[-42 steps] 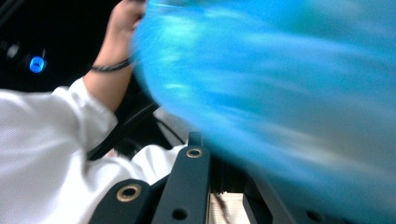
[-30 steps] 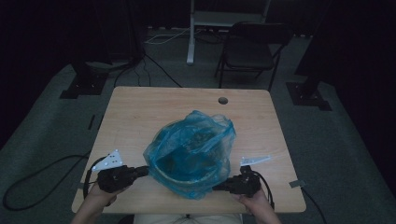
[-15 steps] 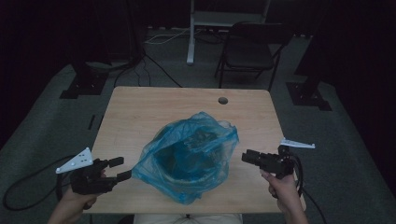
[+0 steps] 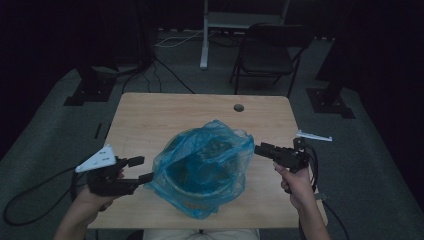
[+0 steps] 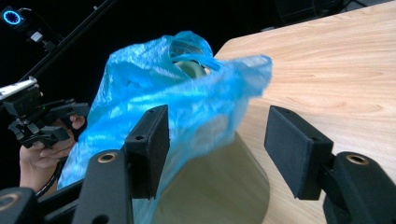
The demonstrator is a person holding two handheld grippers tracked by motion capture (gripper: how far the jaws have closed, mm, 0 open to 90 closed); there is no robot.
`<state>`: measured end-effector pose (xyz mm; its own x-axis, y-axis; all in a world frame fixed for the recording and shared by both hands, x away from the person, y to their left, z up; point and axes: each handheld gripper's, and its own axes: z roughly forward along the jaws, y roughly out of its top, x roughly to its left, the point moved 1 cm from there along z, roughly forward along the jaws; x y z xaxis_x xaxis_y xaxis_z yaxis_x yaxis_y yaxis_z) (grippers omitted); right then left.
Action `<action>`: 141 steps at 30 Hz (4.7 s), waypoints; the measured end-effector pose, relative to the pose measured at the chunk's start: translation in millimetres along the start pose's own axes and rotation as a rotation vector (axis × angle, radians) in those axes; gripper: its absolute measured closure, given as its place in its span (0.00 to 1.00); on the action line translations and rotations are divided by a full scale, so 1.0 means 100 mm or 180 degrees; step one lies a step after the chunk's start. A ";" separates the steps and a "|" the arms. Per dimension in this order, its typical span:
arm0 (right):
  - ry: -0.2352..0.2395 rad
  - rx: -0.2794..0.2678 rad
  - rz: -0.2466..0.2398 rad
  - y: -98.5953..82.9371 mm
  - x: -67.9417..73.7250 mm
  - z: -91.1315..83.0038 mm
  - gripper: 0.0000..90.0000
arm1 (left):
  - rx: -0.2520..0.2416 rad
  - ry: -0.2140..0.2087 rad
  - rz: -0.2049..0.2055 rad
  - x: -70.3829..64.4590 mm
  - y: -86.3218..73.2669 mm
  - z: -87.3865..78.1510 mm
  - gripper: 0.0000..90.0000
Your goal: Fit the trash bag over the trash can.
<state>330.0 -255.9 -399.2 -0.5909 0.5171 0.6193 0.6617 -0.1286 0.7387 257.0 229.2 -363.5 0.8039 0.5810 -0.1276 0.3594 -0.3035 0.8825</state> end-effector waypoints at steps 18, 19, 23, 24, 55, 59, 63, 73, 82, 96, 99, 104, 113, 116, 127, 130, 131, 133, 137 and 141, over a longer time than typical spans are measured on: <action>-0.0150 0.0360 -0.0391 0.19 0.05 0.23 0.98 | 0.0095 0.0159 0.0050 0.20 0.62 0.62 1.00; -0.0177 0.0366 -0.0421 0.21 0.06 0.24 0.98 | 0.0095 0.0159 0.0050 0.20 0.62 0.62 1.00; -0.0269 0.0425 -0.0418 0.25 0.01 0.32 0.98 | 0.0068 0.0338 -0.0019 0.33 0.57 0.54 1.00; -0.0269 0.0425 -0.0418 0.25 0.01 0.32 0.98 | 0.0091 0.0434 -0.0071 0.40 0.52 0.54 1.00; -0.0893 0.1280 -0.0368 -0.15 -0.57 1.29 0.99 | 0.0766 0.0445 -0.0736 0.79 -0.71 1.10 0.99; -0.0901 0.1293 -0.0304 -0.17 -0.63 1.30 0.99 | 0.0676 0.0380 -0.0869 0.80 -0.77 1.12 0.99; -0.0946 0.1297 -0.0300 -0.17 -0.66 1.33 0.99 | 0.0692 0.0393 -0.0834 0.79 -0.77 1.14 0.99; -0.1049 0.1386 -0.0200 -0.31 -0.81 1.47 0.86 | 0.0763 0.0468 -0.0749 0.73 -0.83 1.21 0.99; -0.1016 0.0816 -0.0327 -0.08 -0.47 0.88 0.64 | 0.0468 0.0400 -0.0753 0.69 -0.78 1.06 0.99; -0.0138 0.0445 -0.0805 -0.44 0.67 0.20 0.53 | 0.0439 0.0423 -0.0784 0.66 -0.76 0.99 0.99; -0.0001 0.0566 -0.0907 -0.55 0.82 0.28 0.50 | 0.0422 0.0412 -0.0793 0.66 -0.76 0.99 0.99; -0.0133 0.0787 -0.1112 -0.65 0.86 0.48 0.51 | 0.0445 0.0375 -0.0772 0.66 -0.76 0.99 0.99; -0.0403 0.1078 -0.0979 -0.81 0.47 0.77 1.00 | 0.0457 0.0384 -0.0832 0.70 -0.80 1.01 0.99; -0.0514 0.1201 -0.0842 -0.91 0.26 0.90 1.00 | 0.0483 0.0410 -0.0833 0.71 -0.81 1.05 0.99; -0.0706 0.1308 -0.0358 -1.13 -0.31 1.09 0.94 | 0.0541 0.0523 -0.0945 0.79 -0.88 1.26 0.99; -0.0695 0.1182 -0.0336 -1.10 -0.27 1.04 0.73 | 0.0412 0.0558 -0.0894 0.78 -0.87 1.25 0.87; -0.0672 0.1151 -0.0318 -1.08 -0.25 1.01 0.66 | 0.0382 0.0580 -0.0878 0.77 -0.87 1.24 0.81; -0.0662 0.1060 -0.0341 -1.05 -0.21 0.94 0.58 | 0.0310 0.0590 -0.0830 0.76 -0.87 1.19 0.78; -0.0645 0.0873 -0.0314 -0.99 -0.14 0.75 0.42 | 0.0155 0.0588 -0.0739 0.71 -0.88 1.06 0.63; -0.0762 0.0674 -0.0338 -0.92 -0.10 0.58 0.30 | 0.0020 0.0596 -0.0668 0.68 -0.91 0.95 0.42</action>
<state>301.8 -199.9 -488.7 -0.5530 0.7056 0.4431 0.6983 0.1023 0.7085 324.5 224.5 -495.4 0.6101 0.7609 -0.2208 0.5122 -0.1662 0.8426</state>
